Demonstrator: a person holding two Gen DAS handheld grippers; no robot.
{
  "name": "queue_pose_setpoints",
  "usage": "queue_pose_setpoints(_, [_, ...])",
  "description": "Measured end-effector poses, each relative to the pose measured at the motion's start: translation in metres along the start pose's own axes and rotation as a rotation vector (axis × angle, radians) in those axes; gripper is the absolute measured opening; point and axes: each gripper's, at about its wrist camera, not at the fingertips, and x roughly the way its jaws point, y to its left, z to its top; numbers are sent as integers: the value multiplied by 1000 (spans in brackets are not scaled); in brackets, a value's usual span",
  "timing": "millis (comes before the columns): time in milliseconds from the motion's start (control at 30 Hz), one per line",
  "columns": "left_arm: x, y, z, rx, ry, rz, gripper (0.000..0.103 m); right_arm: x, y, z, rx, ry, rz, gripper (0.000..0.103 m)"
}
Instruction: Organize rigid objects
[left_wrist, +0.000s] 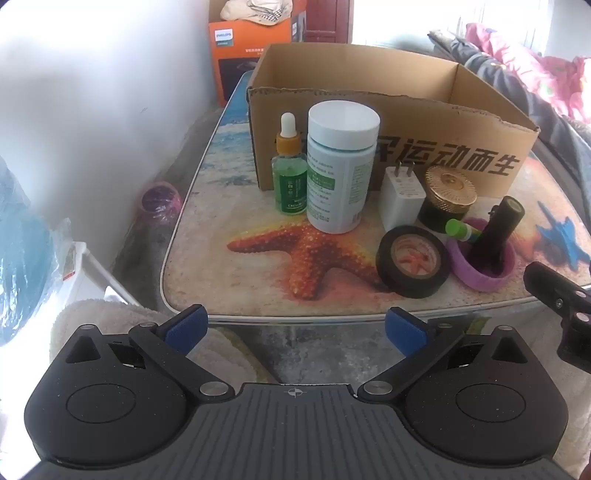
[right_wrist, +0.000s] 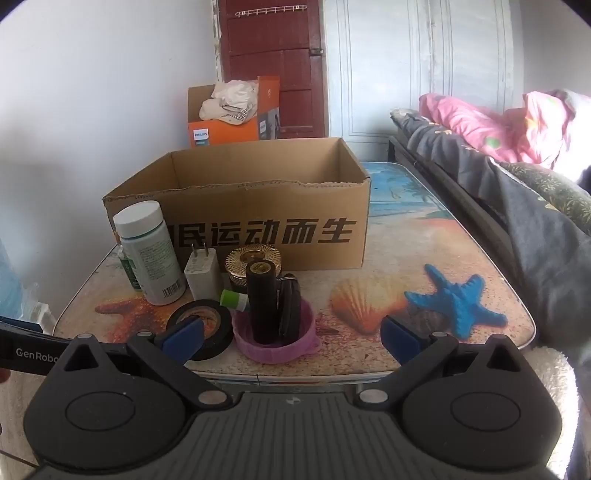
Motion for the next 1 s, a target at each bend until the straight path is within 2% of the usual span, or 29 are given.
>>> queue_pose_setpoints(133, [0,5,2,5,-4,6,103,-1,-2,0,3,-3,13,103])
queue_pose_setpoints(233, [2,9,3,6,4,5,103,-3,2,-2,-6,-19,-19,103])
queue_pose_setpoints(333, [4,12,4,9,16,-2,103,-1,2,2,-4,-5,-14,103])
queue_pose_setpoints(433, [5,2,1,-6,13,23,103,0,1,3,-4,-7,-1,103])
queue_pose_setpoints(1000, [11,5,0,-20,32,46,103,4,7,6,-35,14,50,103])
